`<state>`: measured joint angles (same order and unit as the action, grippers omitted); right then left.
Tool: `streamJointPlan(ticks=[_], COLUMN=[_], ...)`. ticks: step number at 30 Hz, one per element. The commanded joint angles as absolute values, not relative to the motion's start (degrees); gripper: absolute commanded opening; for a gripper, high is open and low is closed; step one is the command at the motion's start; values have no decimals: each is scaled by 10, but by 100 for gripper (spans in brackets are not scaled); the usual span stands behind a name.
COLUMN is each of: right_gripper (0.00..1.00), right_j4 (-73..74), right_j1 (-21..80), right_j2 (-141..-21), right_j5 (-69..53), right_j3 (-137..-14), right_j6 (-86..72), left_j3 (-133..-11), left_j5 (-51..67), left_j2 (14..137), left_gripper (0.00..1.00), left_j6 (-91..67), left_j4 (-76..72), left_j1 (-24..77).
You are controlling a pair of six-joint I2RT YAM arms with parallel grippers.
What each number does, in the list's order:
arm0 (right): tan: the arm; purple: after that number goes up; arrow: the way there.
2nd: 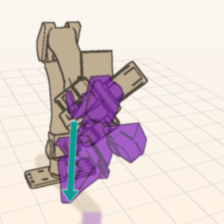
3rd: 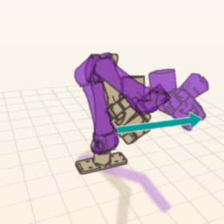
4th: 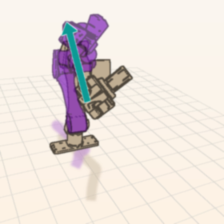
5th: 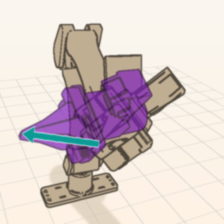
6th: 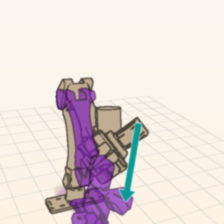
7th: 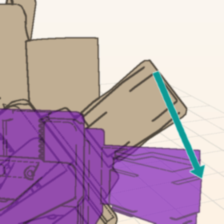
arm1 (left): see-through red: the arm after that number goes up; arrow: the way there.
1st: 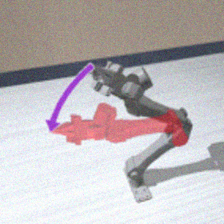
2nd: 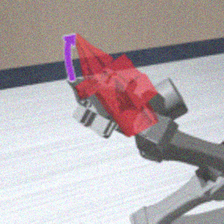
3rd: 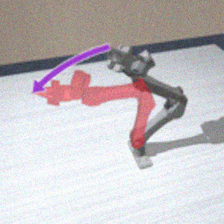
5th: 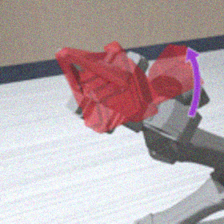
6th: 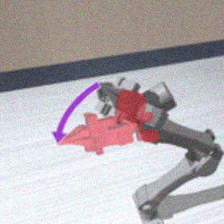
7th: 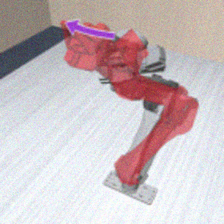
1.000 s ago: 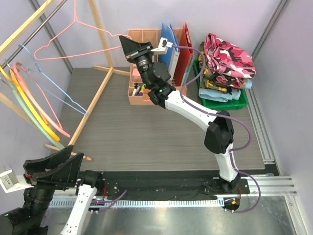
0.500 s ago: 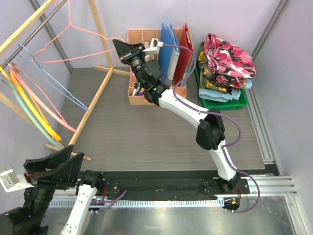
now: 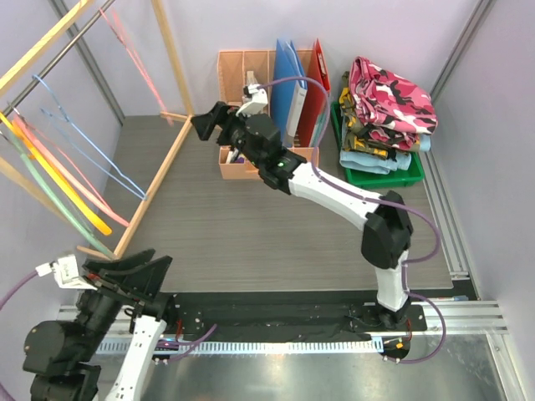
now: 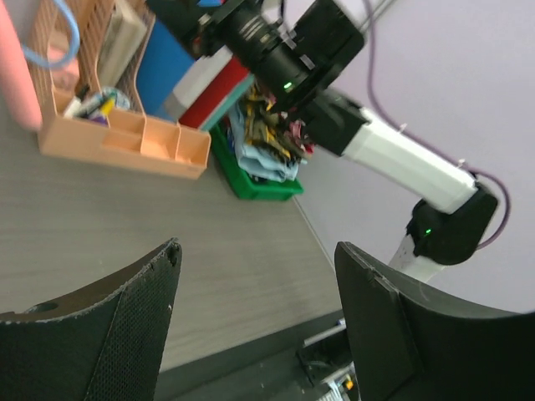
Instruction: Remove the trousers from the hanger
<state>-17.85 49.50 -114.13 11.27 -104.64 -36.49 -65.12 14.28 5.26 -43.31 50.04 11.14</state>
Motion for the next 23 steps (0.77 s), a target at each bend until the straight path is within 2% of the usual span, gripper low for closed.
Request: streamJointPlan(ticks=[1,2,5,9,13,17,23], right_gripper=[95,100,100,100,100,100,100], right_j4=[-89,-67,14,75,130,142,81], right_j1=[499,499,499,504,505,508,511], right_j2=[-1005,-985,-913,-765,-634,-512,-320], right_j5=[133,155,184,235,259,228,199], right_j3=[-987,-977,-924,-773,-629,-438,-206], right_j6=[-262,-256,-243,-263,-347,-448,-533], left_j3=[-612,-606,-595,-593,-554,-518,-480], left_j5=[190,205,224,286,369,411,438], left_j2=[7,-11,-24,-26,-26,-26,-26], left_gripper=[75,75,77,79,80,81,82], left_j6=[-472,-480,-479,-466,-466,-468,-481], left_j4=[515,516,538,577,567,539,485], left_j1=[112,113,112,112,112,108,108])
